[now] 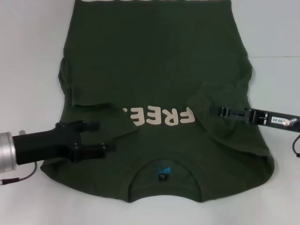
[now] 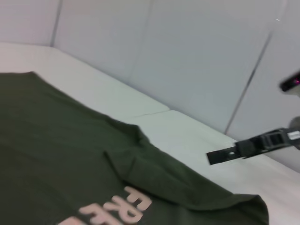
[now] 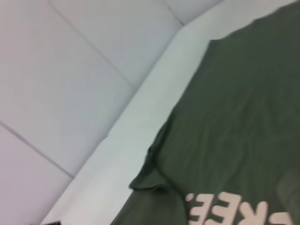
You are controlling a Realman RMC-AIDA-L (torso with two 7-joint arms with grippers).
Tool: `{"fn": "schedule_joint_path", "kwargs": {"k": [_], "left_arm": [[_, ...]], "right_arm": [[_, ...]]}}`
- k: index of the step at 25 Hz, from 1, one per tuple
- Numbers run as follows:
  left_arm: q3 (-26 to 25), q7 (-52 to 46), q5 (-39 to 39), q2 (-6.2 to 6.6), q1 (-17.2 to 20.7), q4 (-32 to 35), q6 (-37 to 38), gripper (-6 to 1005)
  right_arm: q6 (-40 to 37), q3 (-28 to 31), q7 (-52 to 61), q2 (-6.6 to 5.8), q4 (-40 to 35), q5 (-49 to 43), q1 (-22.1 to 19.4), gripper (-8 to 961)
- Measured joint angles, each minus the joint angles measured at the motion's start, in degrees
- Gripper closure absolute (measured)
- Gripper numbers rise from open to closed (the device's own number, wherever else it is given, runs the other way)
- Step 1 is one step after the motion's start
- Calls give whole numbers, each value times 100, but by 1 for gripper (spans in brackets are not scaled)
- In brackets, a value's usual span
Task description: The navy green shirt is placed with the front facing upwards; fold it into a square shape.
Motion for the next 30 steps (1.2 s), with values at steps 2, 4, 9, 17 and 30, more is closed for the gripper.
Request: {"fn": "schedule_joint_path", "kwargs": {"k": [2, 4, 9, 17, 30], "left_arm": [[-118, -126, 97, 9, 76, 78, 65, 75], [-202, -231, 180, 7, 147, 154, 113, 75], [-428, -536, 420, -49, 396, 444, 113, 75], [-1190, -1048, 868, -18, 512, 500, 32, 74], [-1443, -1588, 1226, -73, 719, 470, -463, 80]], "right_arm": [[-90, -1, -270, 54, 28, 23, -26, 8], [-163, -35, -514, 90, 103, 24, -25, 8], [-120, -38, -678, 112, 284, 30, 34, 9], [-79, -45, -704, 137, 306, 52, 163, 9], [-37, -75, -690, 123, 309, 6, 262, 8]]}}
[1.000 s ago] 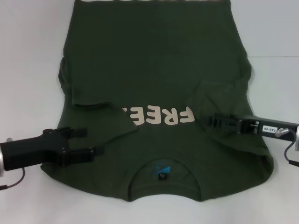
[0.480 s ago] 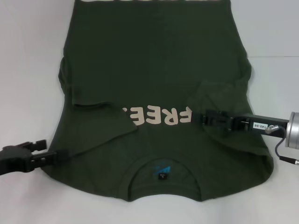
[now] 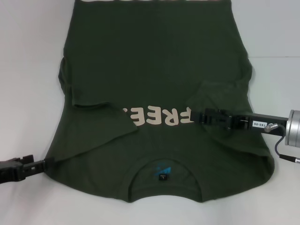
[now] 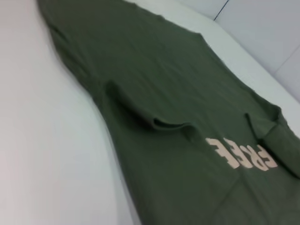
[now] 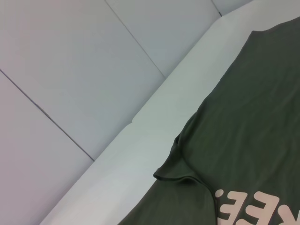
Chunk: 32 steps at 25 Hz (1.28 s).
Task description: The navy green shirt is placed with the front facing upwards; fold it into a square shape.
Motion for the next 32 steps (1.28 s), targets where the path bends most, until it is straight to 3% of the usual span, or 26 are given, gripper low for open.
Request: {"fn": "schedule_joint_path", "kwargs": {"k": [7, 30, 32], "left_arm": [[61, -5, 89, -47, -7, -120, -170, 90], [300, -162, 351, -25, -211, -313, -392, 123], [311, -205, 388, -23, -231, -301, -394, 192]], "right_arm": [[-14, 0, 7, -13, 6, -6, -13, 8], [-53, 1, 14, 4, 4, 11, -69, 9], [-84, 11, 12, 4, 4, 17, -75, 9]]}}
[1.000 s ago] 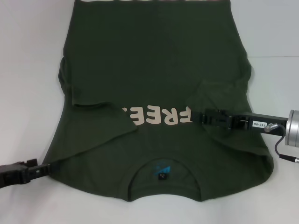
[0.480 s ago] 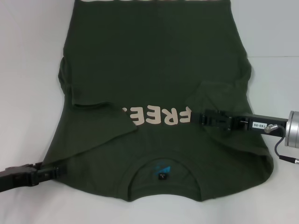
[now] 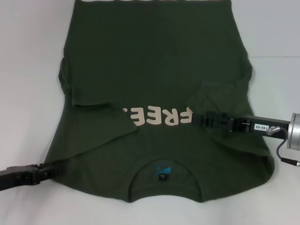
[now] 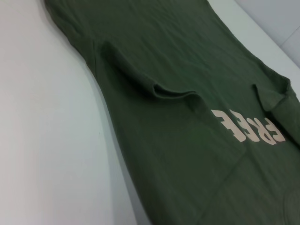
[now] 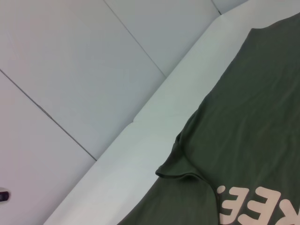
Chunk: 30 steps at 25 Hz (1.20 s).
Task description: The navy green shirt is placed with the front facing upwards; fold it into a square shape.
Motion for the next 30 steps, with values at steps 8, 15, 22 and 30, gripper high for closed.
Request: {"fn": "schedule_joint_path", "kwargs": {"k": [8, 15, 22, 30], "left_arm": [[47, -73, 10, 11, -13, 8, -71, 522], [72, -113, 102, 9, -51, 14, -78, 802], [75, -116, 103, 11, -113, 23, -78, 954], [-1, -143, -119, 72, -156, 72, 61, 975]], "right_arm": [[-43, 4, 5, 0, 0, 5, -18, 8], [-48, -4, 4, 0, 5, 4, -43, 8], [-48, 35, 3, -3, 9, 8, -74, 8], [-63, -7, 549, -217, -48, -366, -100, 9]]}}
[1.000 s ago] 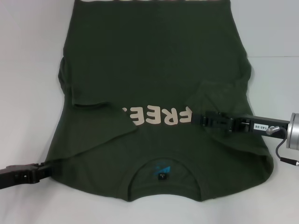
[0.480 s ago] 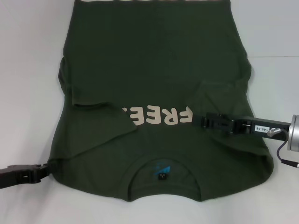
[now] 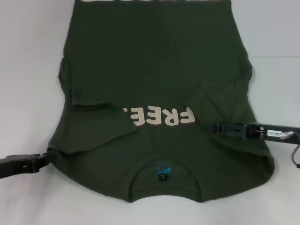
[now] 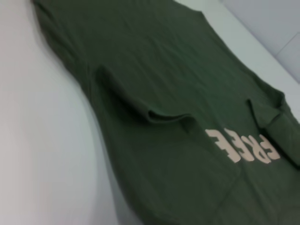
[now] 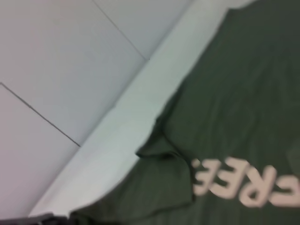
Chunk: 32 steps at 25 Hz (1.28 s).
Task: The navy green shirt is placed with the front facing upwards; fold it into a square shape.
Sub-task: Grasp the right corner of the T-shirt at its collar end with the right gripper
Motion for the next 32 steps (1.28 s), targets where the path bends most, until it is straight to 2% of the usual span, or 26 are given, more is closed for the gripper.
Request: {"fn": "schedule_joint_path", "kwargs": {"k": [7, 11, 15, 19, 32], "left_arm": [[-6, -25, -33, 27, -41, 24, 144, 976], [-11, -92, -36, 27, -42, 32, 177, 976], [-13, -142, -36, 26, -56, 32, 180, 975], [-13, -157, -37, 23, -90, 14, 180, 975], [-4, -158, -36, 22, -170, -8, 159, 975]], "right_arm": [[-453, 44, 775, -478, -51, -326, -301, 9], [-554, 54, 1062, -649, -217, -327, -658, 8], [-576, 92, 1204, -729, -343, -326, -941, 9], [-513, 136, 1331, -779, -335, -507, -1020, 9], [-230, 191, 1439, -654, -290, -875, -762, 46]]}}
